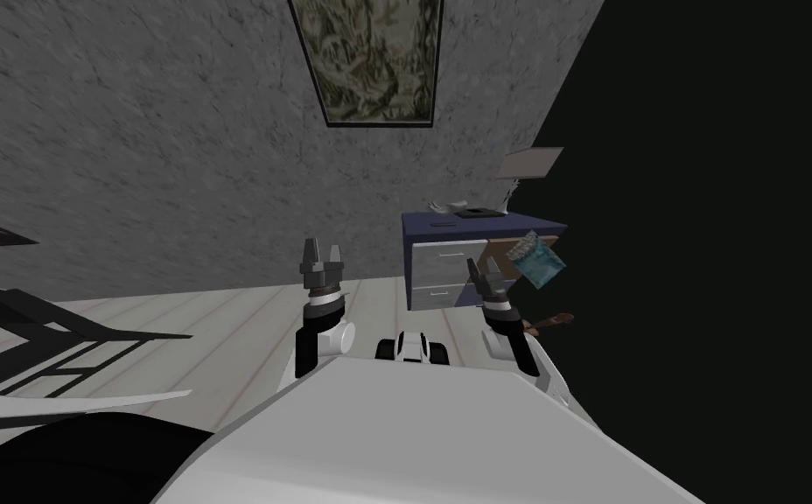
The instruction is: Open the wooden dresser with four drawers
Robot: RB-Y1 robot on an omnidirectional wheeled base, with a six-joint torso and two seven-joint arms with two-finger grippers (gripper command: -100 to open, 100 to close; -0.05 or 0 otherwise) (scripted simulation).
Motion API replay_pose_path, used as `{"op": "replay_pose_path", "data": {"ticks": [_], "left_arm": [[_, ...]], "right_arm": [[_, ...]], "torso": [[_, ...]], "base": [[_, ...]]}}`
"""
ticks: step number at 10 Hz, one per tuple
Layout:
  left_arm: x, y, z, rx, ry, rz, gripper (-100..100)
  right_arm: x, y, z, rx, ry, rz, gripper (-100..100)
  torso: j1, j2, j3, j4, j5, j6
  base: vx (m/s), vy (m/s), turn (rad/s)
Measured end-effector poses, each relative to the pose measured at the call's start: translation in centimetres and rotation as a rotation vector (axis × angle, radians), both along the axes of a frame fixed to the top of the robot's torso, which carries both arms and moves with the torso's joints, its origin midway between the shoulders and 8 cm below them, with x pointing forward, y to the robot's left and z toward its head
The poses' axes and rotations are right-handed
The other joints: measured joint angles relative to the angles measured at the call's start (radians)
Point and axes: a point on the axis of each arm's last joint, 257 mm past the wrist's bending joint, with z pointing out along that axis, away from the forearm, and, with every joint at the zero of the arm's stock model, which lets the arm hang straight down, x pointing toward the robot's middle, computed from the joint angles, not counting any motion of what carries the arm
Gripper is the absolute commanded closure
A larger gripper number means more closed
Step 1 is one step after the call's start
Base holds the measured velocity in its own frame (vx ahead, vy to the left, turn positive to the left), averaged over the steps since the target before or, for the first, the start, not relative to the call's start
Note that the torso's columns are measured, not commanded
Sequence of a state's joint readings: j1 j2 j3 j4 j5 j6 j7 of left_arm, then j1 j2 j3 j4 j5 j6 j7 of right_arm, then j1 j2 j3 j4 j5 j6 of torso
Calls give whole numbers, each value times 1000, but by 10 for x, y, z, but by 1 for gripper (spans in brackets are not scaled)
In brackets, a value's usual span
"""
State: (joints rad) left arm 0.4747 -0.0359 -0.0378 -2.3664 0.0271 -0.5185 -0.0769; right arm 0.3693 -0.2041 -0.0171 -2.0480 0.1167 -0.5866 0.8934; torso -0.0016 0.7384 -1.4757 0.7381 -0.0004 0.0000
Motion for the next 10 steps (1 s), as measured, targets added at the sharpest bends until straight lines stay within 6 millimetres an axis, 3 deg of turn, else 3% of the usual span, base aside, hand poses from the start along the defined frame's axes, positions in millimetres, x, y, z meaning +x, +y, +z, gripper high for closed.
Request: {"op": "replay_pose_path", "data": {"ticks": [10], "left_arm": [[0, 0, 0, 0, 0, 0, 0]], "right_arm": [[10, -2, -21, -258, -30, -157, -100]], "torso": [[2, -1, 0, 0, 0, 0]], "base": [[13, 49, -14]]}}
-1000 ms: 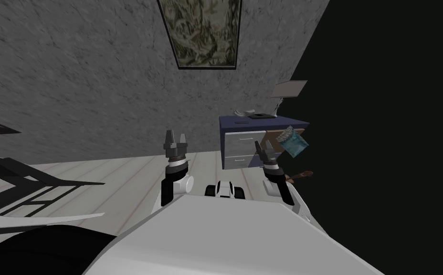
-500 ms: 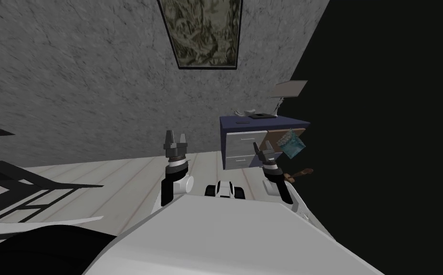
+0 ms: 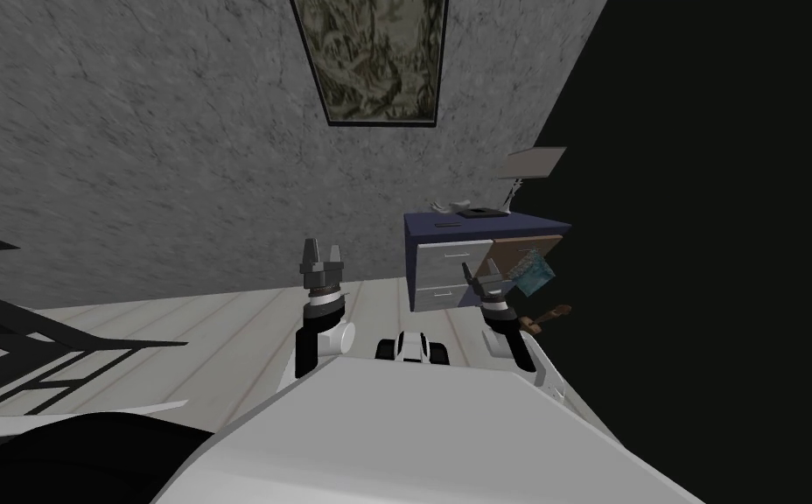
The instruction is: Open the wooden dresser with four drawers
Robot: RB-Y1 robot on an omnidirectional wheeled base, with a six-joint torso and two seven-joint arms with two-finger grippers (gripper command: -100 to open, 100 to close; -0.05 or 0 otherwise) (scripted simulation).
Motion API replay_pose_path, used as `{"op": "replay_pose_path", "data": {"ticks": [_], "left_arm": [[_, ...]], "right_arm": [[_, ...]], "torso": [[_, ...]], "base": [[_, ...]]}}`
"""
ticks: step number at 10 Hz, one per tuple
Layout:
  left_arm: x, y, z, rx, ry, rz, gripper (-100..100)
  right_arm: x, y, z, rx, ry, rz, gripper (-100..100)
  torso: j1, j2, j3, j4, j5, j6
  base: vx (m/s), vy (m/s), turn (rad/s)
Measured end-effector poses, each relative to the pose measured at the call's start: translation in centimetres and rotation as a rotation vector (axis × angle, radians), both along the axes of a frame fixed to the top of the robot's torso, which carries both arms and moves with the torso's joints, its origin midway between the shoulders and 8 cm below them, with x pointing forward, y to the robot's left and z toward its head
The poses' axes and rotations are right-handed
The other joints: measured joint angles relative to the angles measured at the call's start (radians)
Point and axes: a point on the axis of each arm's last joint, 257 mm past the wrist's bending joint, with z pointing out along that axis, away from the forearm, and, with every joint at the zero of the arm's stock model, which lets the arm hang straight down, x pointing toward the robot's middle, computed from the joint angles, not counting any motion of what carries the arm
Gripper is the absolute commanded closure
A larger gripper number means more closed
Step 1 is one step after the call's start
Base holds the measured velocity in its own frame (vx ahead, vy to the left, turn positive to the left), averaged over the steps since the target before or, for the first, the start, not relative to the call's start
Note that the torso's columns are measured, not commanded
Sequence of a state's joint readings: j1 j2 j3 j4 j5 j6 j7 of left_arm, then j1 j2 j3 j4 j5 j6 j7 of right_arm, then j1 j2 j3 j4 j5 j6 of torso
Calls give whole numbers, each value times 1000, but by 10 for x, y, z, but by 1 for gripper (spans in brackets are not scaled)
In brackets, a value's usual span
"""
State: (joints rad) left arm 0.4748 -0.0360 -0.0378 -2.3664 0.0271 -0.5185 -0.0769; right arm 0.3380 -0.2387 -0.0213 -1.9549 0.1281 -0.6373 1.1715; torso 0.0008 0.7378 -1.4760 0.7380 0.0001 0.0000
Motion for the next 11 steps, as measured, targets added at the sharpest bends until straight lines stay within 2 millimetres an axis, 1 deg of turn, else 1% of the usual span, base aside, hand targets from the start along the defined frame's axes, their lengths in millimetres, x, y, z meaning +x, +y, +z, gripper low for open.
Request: {"op": "replay_pose_path", "data": {"ticks": [8, 10, 11], "left_arm": [[0, 0, 0, 0, 0, 0, 0], [0, 0, 0, 0, 0, 0, 0], [0, 0, 0, 0, 0, 0, 0]], "right_arm": [[7, -7, -20, -202, -11, -131, -100], [10, -10, -29, -259, -7, -167, -100], [10, -11, -30, -279, -11, -181, -100]], "torso": [[-1, 0, 0, 0, 0, 0], [-1, 0, 0, 0, 0, 0], [-2, 0, 0, 0, 0, 0]], "base": [[19, 40, -4], [25, 36, -2], [31, 42, 7]]}}
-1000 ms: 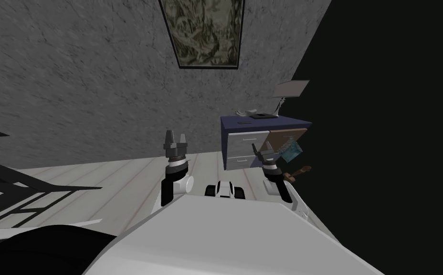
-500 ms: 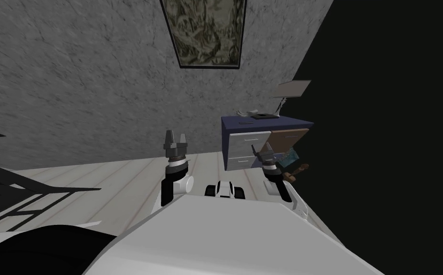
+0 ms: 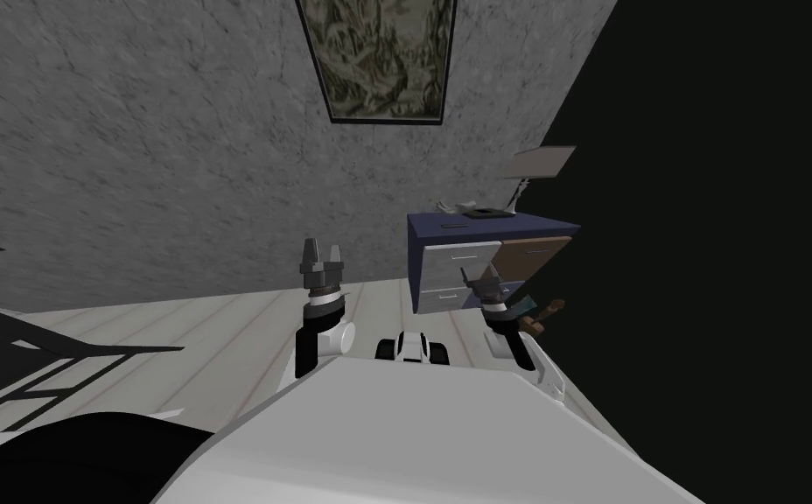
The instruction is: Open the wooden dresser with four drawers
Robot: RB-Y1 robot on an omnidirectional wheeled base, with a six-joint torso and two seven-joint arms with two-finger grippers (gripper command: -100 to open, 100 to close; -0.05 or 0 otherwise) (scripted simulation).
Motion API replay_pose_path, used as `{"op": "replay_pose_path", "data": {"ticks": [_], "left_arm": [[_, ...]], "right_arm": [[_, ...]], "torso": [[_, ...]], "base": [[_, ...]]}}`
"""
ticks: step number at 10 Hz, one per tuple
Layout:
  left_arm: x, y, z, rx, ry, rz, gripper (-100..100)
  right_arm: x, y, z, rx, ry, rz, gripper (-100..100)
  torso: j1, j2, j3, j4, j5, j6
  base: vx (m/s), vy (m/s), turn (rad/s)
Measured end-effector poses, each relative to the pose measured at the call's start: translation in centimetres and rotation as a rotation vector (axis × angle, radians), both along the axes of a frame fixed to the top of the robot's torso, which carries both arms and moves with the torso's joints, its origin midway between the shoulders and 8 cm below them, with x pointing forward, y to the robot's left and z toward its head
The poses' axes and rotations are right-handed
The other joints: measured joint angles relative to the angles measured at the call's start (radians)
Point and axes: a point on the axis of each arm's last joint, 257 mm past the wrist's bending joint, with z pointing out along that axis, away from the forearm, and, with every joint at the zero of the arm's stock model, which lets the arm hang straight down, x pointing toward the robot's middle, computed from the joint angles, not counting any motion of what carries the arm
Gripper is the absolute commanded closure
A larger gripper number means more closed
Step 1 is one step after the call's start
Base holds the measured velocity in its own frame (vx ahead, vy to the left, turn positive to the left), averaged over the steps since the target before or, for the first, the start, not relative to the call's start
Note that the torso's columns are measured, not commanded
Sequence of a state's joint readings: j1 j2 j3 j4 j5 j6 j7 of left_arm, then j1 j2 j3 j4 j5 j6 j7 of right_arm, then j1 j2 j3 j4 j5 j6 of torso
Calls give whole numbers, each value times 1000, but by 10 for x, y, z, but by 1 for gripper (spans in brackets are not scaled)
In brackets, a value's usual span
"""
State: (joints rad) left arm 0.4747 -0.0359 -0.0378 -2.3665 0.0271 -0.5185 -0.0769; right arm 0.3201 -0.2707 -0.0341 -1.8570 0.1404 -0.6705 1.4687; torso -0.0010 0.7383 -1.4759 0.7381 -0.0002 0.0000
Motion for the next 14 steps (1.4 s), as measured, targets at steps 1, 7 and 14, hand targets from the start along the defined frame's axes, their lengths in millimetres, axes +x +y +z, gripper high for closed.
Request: {"op": "replay_pose_path", "data": {"ticks": [1, 7, 14], "left_arm": [[0, 0, 0, 0, 0, 0, 0], [0, 0, 0, 0, 0, 0, 0], [0, 0, 0, 0, 0, 0, 0]], "right_arm": [[3, -4, -5, -30, 6, -19, -100], [8, -18, -29, -195, 23, -128, -100], [13, -42, -57, -389, 55, -250, -100]], "torso": [[1, -1, 0, 0, 0, 0], [1, 0, 0, 0, 0, 0], [1, 1, 1, 0, 0, 0]], "base": [[32, 45, 2], [34, 35, 7], [40, 31, 15]]}}
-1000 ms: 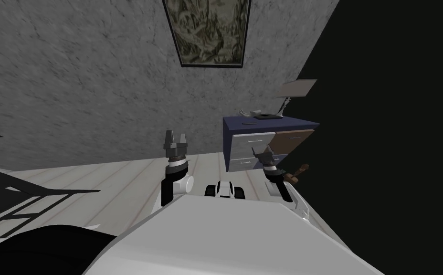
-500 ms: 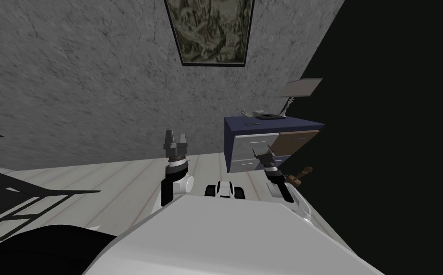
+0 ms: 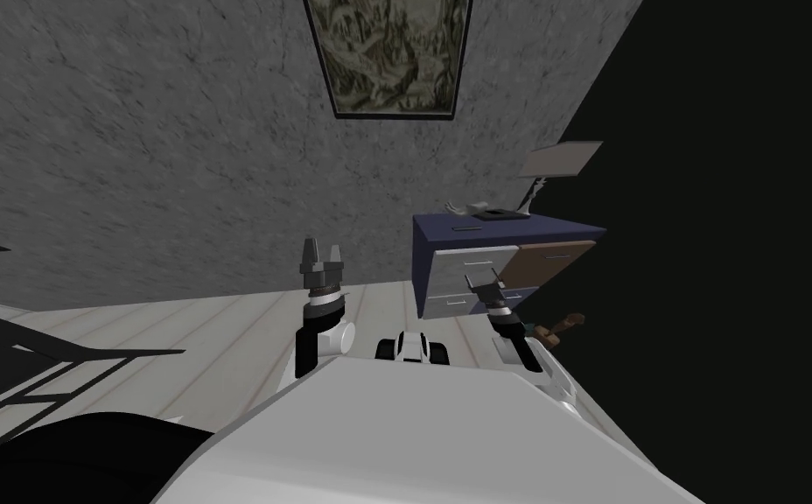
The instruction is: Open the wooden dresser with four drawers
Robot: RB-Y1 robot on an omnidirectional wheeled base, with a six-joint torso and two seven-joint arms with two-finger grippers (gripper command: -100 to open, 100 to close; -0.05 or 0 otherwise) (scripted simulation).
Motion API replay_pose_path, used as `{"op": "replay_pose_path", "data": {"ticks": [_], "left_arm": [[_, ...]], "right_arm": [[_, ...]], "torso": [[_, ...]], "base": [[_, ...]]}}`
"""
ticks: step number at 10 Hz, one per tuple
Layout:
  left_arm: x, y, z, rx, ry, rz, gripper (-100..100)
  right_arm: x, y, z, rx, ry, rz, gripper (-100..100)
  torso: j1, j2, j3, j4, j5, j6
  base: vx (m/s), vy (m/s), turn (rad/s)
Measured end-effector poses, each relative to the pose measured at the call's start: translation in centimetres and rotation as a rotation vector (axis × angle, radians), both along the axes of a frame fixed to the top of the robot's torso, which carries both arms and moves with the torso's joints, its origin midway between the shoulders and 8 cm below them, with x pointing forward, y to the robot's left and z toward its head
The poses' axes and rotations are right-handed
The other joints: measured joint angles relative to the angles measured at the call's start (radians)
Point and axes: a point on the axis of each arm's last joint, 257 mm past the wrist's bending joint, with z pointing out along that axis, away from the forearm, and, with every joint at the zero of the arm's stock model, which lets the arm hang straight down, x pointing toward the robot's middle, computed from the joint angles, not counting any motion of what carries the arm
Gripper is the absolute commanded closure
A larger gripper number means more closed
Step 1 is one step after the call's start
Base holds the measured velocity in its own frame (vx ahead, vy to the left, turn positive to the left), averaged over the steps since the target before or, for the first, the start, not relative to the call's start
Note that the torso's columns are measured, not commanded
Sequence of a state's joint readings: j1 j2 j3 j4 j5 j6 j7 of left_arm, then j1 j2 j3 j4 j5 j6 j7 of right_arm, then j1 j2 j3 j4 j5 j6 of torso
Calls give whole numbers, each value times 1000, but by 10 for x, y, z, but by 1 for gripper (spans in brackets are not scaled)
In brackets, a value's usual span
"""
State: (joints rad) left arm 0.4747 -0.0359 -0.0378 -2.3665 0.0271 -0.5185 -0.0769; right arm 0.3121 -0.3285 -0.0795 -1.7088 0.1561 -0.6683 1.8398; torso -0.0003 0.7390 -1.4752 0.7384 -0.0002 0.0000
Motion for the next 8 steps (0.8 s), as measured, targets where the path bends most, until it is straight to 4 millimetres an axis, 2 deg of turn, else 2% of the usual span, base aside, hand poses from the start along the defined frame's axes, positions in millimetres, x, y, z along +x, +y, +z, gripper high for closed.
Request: {"op": "replay_pose_path", "data": {"ticks": [8], "left_arm": [[0, 0, 0, 0, 0, 0, 0]], "right_arm": [[2, -33, -39, -241, 59, -146, -100]], "torso": [[0, -1, -1, 0, 0, 0]], "base": [[50, 31, 21]]}}
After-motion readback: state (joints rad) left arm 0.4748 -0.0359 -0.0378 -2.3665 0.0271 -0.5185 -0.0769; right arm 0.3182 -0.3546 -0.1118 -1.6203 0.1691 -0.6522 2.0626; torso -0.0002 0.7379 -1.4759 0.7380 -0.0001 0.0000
